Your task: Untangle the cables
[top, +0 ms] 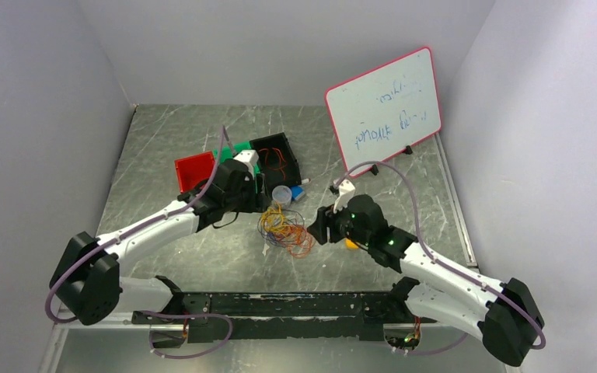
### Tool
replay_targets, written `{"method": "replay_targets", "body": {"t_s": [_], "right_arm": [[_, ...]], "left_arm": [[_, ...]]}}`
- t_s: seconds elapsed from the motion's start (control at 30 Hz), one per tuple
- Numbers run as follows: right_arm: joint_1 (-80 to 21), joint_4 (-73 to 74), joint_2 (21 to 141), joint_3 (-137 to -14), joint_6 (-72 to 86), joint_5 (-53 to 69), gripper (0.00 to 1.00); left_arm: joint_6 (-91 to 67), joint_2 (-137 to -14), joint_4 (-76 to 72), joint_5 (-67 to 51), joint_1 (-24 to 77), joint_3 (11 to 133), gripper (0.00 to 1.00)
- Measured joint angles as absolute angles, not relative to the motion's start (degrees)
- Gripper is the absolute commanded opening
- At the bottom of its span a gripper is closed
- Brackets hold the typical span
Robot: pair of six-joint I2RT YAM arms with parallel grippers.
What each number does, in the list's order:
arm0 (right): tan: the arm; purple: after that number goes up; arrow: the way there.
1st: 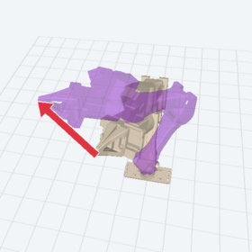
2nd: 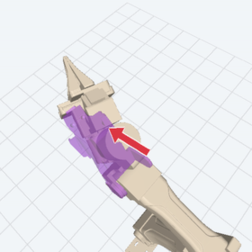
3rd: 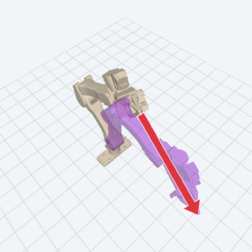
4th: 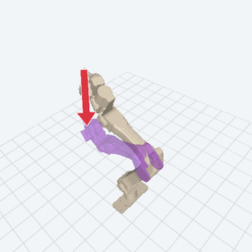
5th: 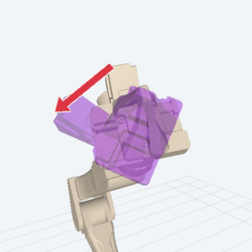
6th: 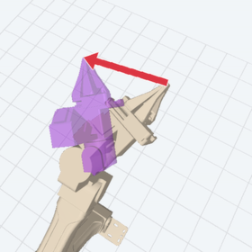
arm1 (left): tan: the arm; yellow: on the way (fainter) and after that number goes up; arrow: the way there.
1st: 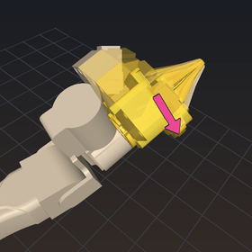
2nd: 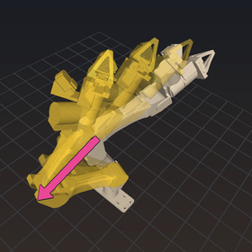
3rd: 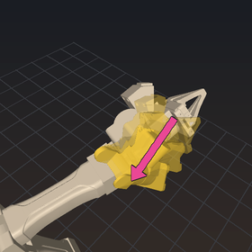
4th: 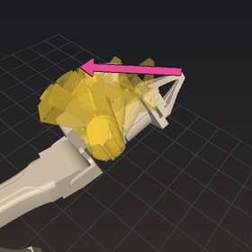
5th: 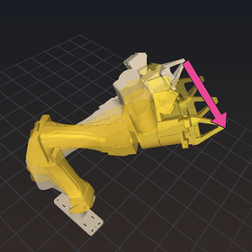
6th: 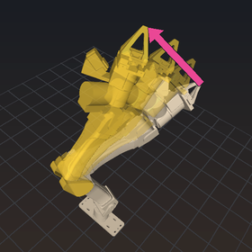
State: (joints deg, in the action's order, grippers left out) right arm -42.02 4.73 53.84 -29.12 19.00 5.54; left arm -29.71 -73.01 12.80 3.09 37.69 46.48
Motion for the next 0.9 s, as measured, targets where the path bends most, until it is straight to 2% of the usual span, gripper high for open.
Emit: {"method": "replay_targets", "body": {"t_s": [0.37,0.63,0.73,0.9], "right_arm": [[-52.0,-5.8,53.1,-21.8,17.6,-2.3,0.55],[-53.1,-11.3,59.3,-21.2,16.4,-5.1,0.44],[-53.2,-13.0,61.4,-21.1,16.2,-5.7,0.37],[-53.3,-15.1,64.0,-21.1,15.8,-5.9,0.12]], "left_arm": [[-31.1,-76.6,8.2,2.3,41.5,46.4,0.60],[-31.1,-78.3,6.5,2.1,42.2,46.4,0.59],[-31.1,-79.7,6.2,2.1,42.4,46.0,0.59],[-31.1,-82.5,5.8,2.2,43.0,44.9,0.59]]}}
